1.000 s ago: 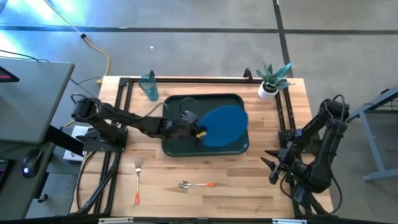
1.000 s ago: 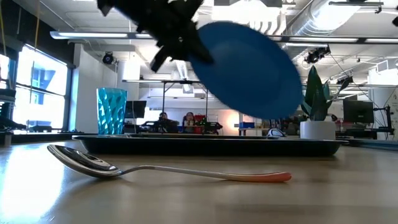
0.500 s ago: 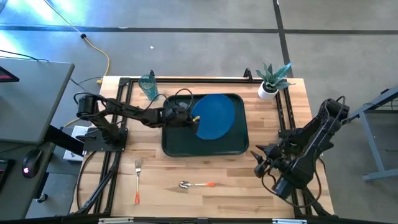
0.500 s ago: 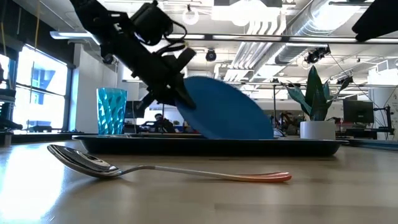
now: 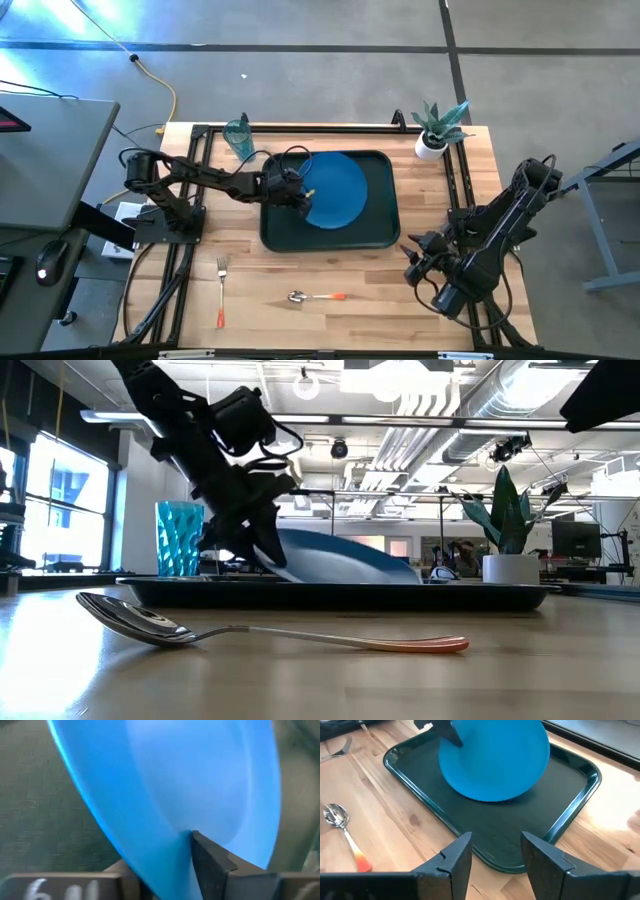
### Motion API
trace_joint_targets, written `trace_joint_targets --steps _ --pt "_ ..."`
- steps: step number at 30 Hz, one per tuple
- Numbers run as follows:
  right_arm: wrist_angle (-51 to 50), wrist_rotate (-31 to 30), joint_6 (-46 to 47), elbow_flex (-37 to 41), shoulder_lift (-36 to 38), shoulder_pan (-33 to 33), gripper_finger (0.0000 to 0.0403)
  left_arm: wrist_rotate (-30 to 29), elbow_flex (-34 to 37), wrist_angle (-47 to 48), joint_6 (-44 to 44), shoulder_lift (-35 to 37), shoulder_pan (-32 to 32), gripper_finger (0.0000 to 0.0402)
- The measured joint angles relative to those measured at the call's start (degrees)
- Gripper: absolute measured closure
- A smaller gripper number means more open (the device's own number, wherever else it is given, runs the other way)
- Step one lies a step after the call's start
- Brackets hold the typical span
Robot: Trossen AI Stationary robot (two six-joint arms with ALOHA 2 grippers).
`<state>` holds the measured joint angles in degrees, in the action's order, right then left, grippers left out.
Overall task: Pick and place plate/cup/fork/spoon on tray
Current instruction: Put the blue plate on the black tray
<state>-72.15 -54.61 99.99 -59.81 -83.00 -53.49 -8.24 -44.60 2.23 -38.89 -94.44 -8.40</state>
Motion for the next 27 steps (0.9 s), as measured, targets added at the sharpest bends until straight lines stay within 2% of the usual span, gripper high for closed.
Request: trace_joint_targets --steps 7,15,24,27 --pt "0.9 -1.3 0.0 0.0 -0.5 0.0 0.0242 -1.2 0.0 2.3 1.6 -0.1 0.1 0.0246" --pt "1.7 -12.9 1.5 0.0 -8.7 2.3 0.0242 -9.4 0.0 3.4 5.4 -0.1 0.8 0.0209" --pt "5.7 -10.7 1.0 0.0 -14.6 6.6 0.0242 -18.1 -1.5 -0.2 11.6 1.6 4.4 0.0202" --pt "11.8 -7.9 -6.4 0.0 -14.0 7.1 0.0242 -19.6 -1.6 0.2 13.1 2.8 5.1 0.0201"
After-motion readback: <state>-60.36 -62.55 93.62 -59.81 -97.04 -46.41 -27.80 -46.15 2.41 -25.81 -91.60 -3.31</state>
